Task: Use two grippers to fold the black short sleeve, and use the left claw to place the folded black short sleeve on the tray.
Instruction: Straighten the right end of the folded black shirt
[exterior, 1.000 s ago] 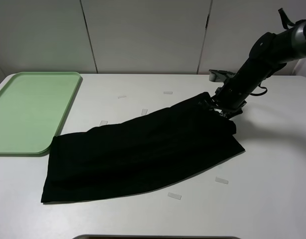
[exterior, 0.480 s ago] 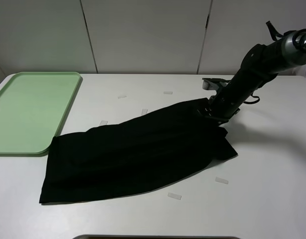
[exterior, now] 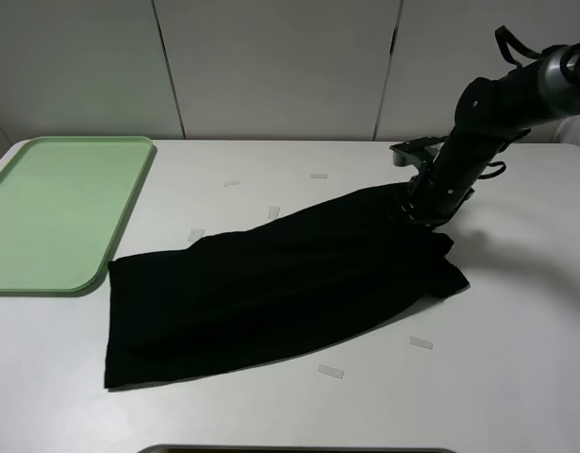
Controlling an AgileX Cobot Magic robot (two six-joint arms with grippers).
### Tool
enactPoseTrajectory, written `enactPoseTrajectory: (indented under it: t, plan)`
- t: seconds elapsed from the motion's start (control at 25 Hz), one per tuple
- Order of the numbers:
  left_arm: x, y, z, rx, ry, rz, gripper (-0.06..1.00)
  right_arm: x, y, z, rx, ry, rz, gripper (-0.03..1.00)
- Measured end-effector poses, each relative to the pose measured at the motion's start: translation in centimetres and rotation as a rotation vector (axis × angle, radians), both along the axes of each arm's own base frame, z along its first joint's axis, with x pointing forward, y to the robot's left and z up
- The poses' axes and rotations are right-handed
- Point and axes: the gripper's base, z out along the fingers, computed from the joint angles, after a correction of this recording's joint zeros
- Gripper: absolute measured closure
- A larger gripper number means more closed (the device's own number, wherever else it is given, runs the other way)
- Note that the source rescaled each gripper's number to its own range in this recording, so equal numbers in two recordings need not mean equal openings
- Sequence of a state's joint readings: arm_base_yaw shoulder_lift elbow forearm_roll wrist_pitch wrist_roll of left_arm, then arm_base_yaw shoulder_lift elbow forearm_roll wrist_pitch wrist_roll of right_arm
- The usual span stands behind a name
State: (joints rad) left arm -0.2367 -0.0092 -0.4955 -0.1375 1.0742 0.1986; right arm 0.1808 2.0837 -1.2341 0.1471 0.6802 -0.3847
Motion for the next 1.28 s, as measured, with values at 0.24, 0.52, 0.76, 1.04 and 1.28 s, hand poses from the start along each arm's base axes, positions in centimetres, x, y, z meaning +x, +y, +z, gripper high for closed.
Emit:
enactPoseTrajectory:
  t: [0.24,0.52,0.76,1.04,1.28]
  plan:
    - [0.0,0.0,0.0,0.000,0.000,0.000,-0.06,1.0,-2.9,3.9,-0.252,-0.218,-0.136,0.87]
    - [0.0,0.0,0.0,0.000,0.000,0.000,-0.06,1.1,-3.5,6.0,-0.284,-0.310,-0.274,0.87]
    - [0.0,0.0,0.0,0.000,0.000,0.000,-0.06,1.2,-3.4,5.4,-0.275,-0.295,-0.280,0.87]
    - [0.0,0.0,0.0,0.000,0.000,0.000,-0.06,1.3,-5.8,3.9,-0.307,-0.230,-0.297,0.87]
    - [0.0,0.0,0.0,0.000,0.000,0.000,-0.06,0.8,-7.2,3.7,-0.323,-0.162,-0.358,0.87]
